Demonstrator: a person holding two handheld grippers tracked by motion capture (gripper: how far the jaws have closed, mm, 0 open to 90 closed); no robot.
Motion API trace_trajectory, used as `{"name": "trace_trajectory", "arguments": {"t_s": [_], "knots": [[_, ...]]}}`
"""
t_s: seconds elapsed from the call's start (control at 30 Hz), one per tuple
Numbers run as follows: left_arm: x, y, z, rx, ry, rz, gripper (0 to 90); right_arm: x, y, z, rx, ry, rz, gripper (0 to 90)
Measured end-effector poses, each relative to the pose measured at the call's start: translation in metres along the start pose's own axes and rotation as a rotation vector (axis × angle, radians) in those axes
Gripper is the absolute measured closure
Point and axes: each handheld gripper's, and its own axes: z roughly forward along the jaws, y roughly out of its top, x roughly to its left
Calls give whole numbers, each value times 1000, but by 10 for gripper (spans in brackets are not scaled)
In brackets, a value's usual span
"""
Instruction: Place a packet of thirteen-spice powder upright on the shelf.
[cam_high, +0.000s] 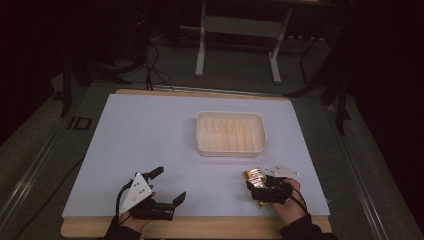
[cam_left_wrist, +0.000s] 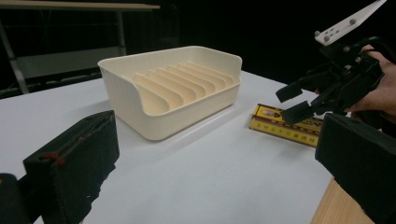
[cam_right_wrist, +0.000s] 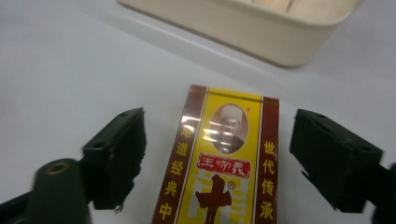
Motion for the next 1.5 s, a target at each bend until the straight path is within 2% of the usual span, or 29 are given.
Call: {"name": "trace_trajectory", "arguments": {"t_s": [0.27,0.47,0.63,1.0,1.2,1.4,1.5], "knots": [[0,0,0,2,0,1,6,0,-2,9,50,-21,23,215],[0,0,0,4,-2,-2,6,1,-4,12,91,-18,47,228],[0,0,0,4,3,-2,6,2,-6,14,125,-42,42,257],[0,-1,1,12,-1,1,7,3,-6,17,160,-51,57,286],[0,-1,1,13,-4,-1,6,1,-4,14,144,-44,81,309],[0,-1,1,14,-4,-5,7,0,4,3,90,-49,73,317],[-1,0,1,33,12,-9,6,0,7,-4,61,-45,78,318]]}}
